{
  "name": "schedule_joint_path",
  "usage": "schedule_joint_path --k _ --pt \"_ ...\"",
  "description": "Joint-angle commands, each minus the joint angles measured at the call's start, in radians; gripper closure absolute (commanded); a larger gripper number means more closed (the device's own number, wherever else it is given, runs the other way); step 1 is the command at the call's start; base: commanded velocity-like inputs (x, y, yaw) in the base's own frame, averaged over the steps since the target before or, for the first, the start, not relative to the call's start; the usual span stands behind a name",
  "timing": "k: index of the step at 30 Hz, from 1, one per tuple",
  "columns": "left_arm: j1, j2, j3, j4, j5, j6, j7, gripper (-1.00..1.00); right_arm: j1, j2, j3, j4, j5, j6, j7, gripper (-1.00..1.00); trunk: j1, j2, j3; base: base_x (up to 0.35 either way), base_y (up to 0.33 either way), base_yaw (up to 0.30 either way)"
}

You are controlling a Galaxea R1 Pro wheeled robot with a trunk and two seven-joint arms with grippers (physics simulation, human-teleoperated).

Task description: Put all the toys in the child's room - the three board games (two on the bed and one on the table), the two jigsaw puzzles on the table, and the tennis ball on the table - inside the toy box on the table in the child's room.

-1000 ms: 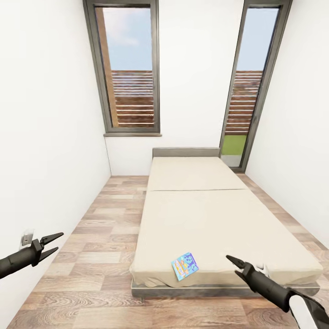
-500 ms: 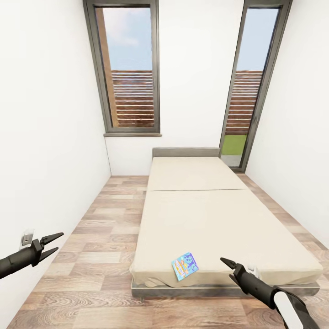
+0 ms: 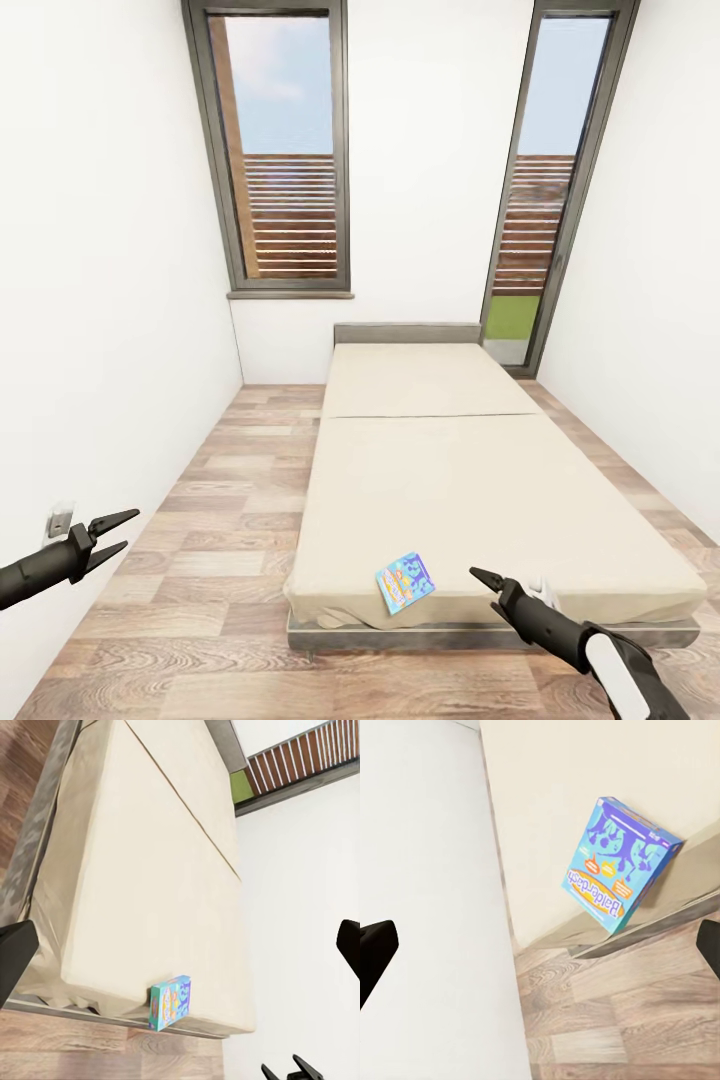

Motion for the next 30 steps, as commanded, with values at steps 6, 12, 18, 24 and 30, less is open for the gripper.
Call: schedule_joint_path --k 6,12,18,24,30 --pt "-0.001 0.000 0.001 0.000 0.003 0.007 -0.005 -1.00 -0.005 0.001 -0.001 0.009 -0.004 0.007 -0.001 -1.00 0.000 -0.001 -0.001 0.000 0.000 0.000" --pt "-0.001 -0.001 0.002 0.000 0.004 0.010 -0.007 -1.00 -0.007 0.002 0.009 0.011 -0.006 -0.001 -0.001 -1.00 0.000 -0.001 -0.001 0.000 0.000 0.000" --pt "0.000 -0.003 0.002 -0.018 0.011 0.018 -0.010 -1.00 -0.008 0.002 0.014 0.012 -0.013 -0.013 -0.002 -1.00 0.011 -0.022 -0.010 0.000 0.000 0.000" --pt "0.004 -0.013 0.000 -0.082 0.013 0.113 -0.013 -1.00 -0.013 0.003 0.018 0.015 -0.017 -0.005 -0.004 -1.00 0.034 -0.064 -0.029 0.000 0.000 0.000" --pt "0.005 -0.063 0.001 -0.135 0.007 0.174 -0.012 -1.00 -0.032 0.020 0.019 0.054 -0.020 0.032 -0.039 -1.00 0.057 -0.106 -0.048 0.000 0.000 0.000"
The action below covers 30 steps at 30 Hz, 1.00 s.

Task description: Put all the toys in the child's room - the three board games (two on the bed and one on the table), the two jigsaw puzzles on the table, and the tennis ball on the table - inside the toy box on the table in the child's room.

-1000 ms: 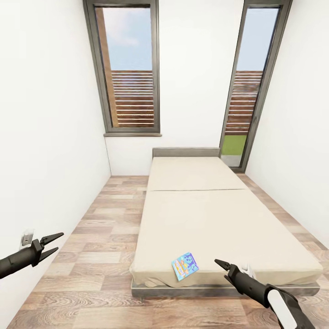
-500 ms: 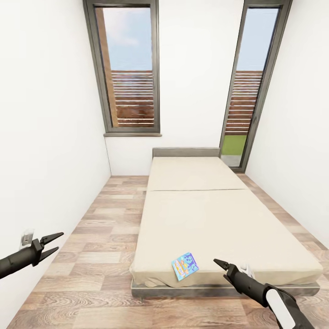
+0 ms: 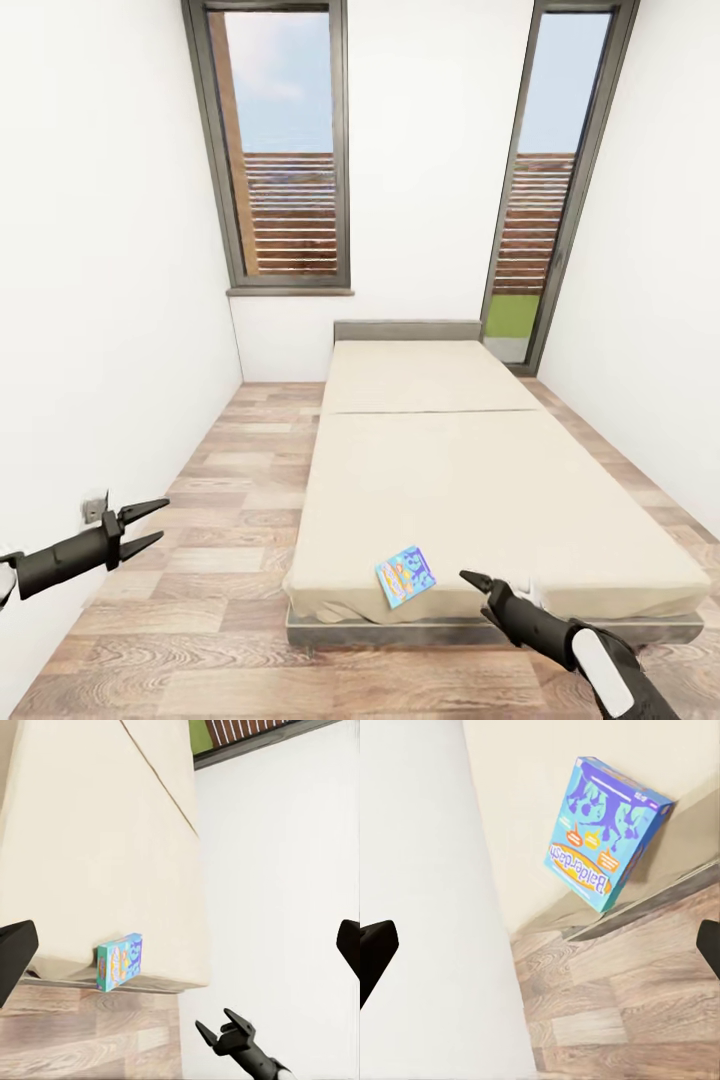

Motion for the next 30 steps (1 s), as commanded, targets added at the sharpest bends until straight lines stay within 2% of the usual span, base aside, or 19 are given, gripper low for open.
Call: schedule_joint_path --k 1,8,13,20,24,30 --pt "-0.001 -0.003 0.001 -0.002 -0.001 0.006 -0.003 -1.00 -0.008 0.002 -0.003 0.013 -0.002 0.012 -0.001 -1.00 0.004 -0.008 -0.004 0.000 0.000 0.000" --pt "-0.001 -0.012 0.000 -0.009 0.000 0.012 -0.003 -1.00 -0.104 0.005 -0.003 0.234 0.002 0.028 0.004 -1.00 0.031 -0.057 -0.026 0.000 0.000 0.000" --pt "-0.001 -0.012 0.000 -0.010 0.000 0.013 -0.003 -1.00 -0.121 -0.002 -0.003 0.276 0.001 0.031 0.009 -1.00 0.050 -0.092 -0.042 0.000 0.000 0.000" --pt "-0.001 -0.012 0.001 -0.010 -0.001 0.013 -0.003 -1.00 -0.132 -0.002 -0.003 0.286 0.006 0.031 0.030 -1.00 0.077 -0.141 -0.064 0.000 0.000 0.000" --pt "-0.001 -0.012 0.001 -0.010 -0.001 0.013 -0.003 -1.00 -0.133 0.001 -0.001 0.288 0.010 0.024 0.092 -1.00 0.092 -0.169 -0.076 0.000 0.000 0.000" --pt "-0.001 -0.012 0.001 -0.010 -0.001 0.012 -0.003 -1.00 -0.133 0.004 0.001 0.290 0.014 0.017 0.223 -1.00 0.115 -0.211 -0.095 0.000 0.000 0.000"
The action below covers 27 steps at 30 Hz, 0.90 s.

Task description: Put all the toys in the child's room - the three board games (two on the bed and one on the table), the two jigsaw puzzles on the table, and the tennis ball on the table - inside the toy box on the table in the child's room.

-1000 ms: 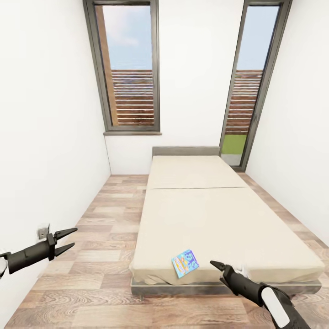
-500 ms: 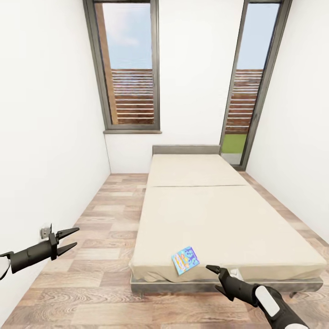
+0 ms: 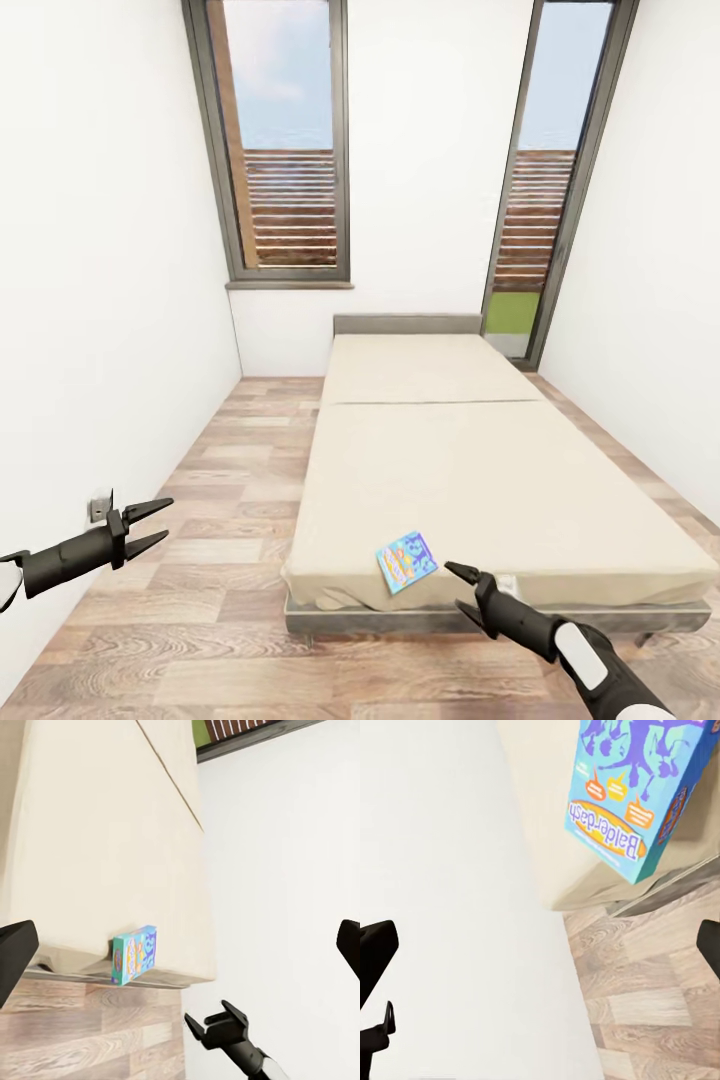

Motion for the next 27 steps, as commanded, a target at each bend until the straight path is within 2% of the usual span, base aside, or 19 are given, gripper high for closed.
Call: schedule_joint_path --k 1,5,9,27 --pt "-0.001 0.000 0.001 0.000 -0.001 0.004 -0.003 -1.00 -0.001 0.001 -0.001 0.001 -0.001 0.002 0.027 -1.00 0.004 -0.008 -0.004 0.000 0.000 0.000" --pt "-0.001 -0.001 0.001 0.000 -0.001 0.002 -0.002 -1.00 -0.001 0.001 0.027 0.002 0.000 -0.017 0.072 -1.00 0.019 -0.036 -0.017 0.000 0.000 0.000" --pt "-0.001 -0.001 0.001 0.000 -0.001 0.002 -0.002 -1.00 -0.001 0.001 0.049 0.002 -0.001 -0.025 0.084 -1.00 0.035 -0.064 -0.029 0.000 0.000 0.000" --pt "-0.001 -0.001 0.001 0.000 -0.002 -0.001 -0.001 -1.00 -0.001 -0.008 0.055 0.003 -0.003 -0.029 0.088 -1.00 0.104 -0.190 -0.086 0.000 0.000 0.000"
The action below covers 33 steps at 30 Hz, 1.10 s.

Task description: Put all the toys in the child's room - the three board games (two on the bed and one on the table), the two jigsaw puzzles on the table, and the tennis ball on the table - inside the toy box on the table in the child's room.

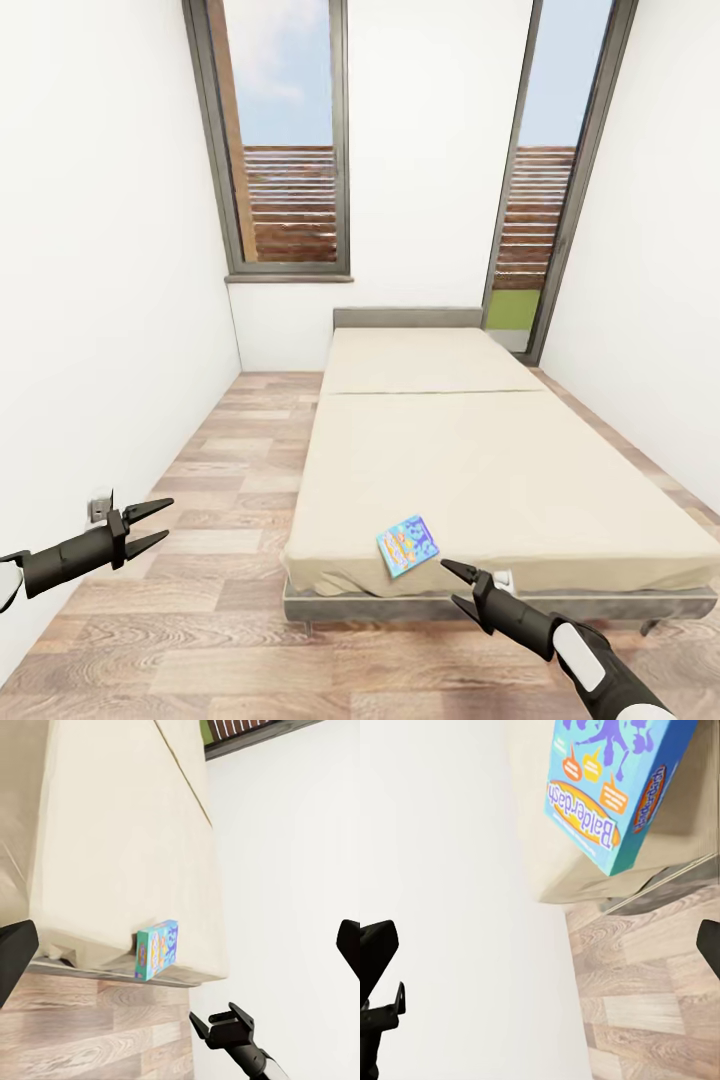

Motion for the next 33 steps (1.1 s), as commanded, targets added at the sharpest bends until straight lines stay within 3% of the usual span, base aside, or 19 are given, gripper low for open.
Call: schedule_joint_path --k 1,19,33 --pt "-0.001 0.000 0.001 0.000 0.000 0.004 -0.003 -1.00 -0.001 0.000 -0.004 0.000 -0.003 0.006 0.001 -1.00 0.004 -0.008 -0.004 0.000 0.000 0.000" --pt "-0.001 -0.001 0.001 0.000 0.000 0.001 -0.003 -1.00 0.004 0.009 0.000 -0.038 -0.005 -0.019 0.001 -1.00 0.073 -0.134 -0.061 0.000 0.000 0.000" --pt "-0.002 -0.024 0.003 -0.001 -0.002 0.000 0.001 -1.00 0.017 0.015 -0.003 -0.051 -0.006 -0.025 0.005 -1.00 0.073 -0.133 -0.060 0.000 0.000 0.000"
